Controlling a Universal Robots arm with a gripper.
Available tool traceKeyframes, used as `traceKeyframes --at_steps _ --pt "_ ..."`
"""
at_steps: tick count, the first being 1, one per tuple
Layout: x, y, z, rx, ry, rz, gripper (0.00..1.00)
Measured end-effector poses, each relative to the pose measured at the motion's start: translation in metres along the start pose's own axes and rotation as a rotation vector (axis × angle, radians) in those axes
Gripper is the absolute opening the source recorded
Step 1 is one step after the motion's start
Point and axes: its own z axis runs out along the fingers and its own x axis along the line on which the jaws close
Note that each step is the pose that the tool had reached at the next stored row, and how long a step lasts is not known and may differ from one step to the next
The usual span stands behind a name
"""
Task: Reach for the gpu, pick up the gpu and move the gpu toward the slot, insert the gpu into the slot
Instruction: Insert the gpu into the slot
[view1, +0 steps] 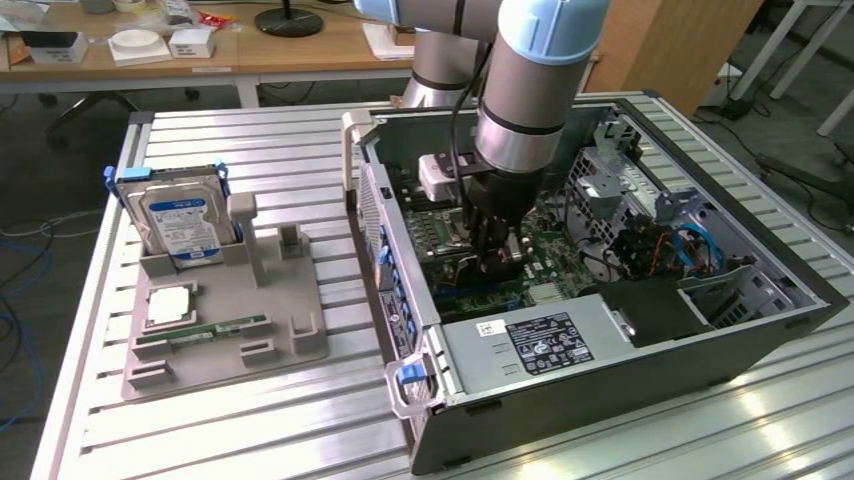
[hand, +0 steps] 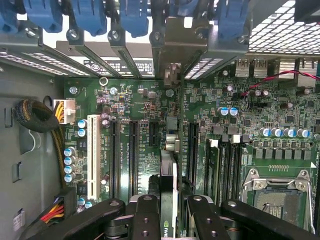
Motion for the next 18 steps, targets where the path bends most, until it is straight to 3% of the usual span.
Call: traceKeyframes --at_steps 18 --pt "-0.0013 -0.0002 0.0035 0.0003 -0.0002 0.000 0.26"
